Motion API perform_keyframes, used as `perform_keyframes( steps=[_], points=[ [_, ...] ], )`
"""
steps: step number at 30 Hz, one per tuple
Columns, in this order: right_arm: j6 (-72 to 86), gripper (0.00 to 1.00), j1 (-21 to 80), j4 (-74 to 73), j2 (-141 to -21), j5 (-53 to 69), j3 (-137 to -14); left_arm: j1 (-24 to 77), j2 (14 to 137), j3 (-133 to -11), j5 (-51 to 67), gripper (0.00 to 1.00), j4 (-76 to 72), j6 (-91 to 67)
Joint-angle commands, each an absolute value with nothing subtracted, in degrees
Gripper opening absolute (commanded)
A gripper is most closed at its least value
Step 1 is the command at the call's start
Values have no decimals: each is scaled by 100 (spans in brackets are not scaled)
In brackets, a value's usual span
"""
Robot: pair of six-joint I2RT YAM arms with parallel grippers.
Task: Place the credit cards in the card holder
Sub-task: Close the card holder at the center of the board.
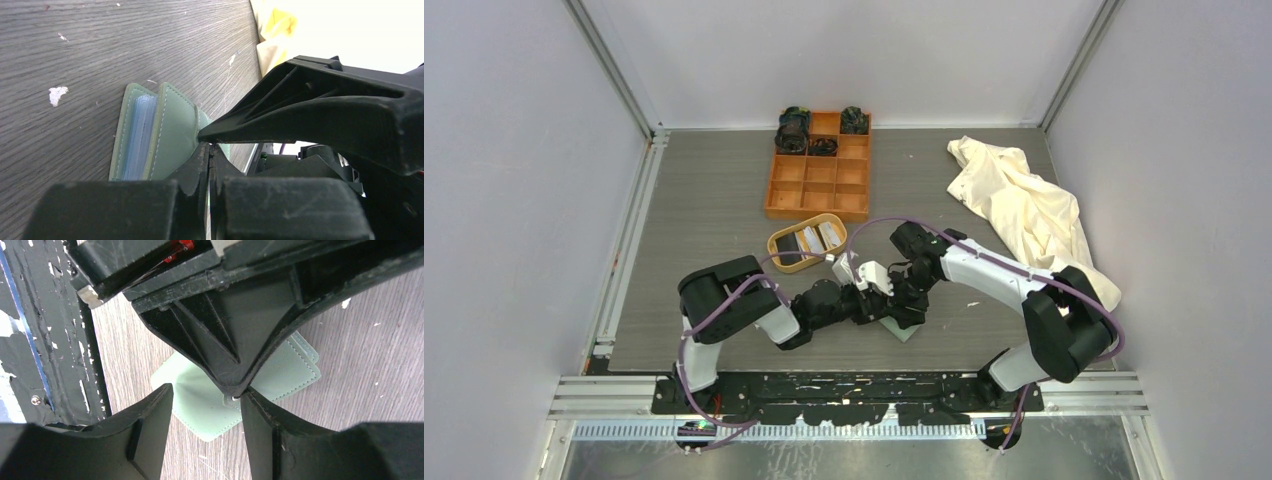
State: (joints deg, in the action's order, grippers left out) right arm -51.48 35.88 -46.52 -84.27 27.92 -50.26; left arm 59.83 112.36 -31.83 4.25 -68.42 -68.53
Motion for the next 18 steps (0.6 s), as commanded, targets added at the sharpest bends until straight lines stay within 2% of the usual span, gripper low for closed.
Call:
perform_keyframes(
  steps=[1,18],
  points=[
    [-5142,57,3671,-4981,-8591,2987,-4878,6044,11255,-3524,474,0,-7046,-6734],
    [-4999,60,3555,-5030,-8551,3244,-5036,6051,11017,-3315,317,0,-5536,-6242]
  ],
)
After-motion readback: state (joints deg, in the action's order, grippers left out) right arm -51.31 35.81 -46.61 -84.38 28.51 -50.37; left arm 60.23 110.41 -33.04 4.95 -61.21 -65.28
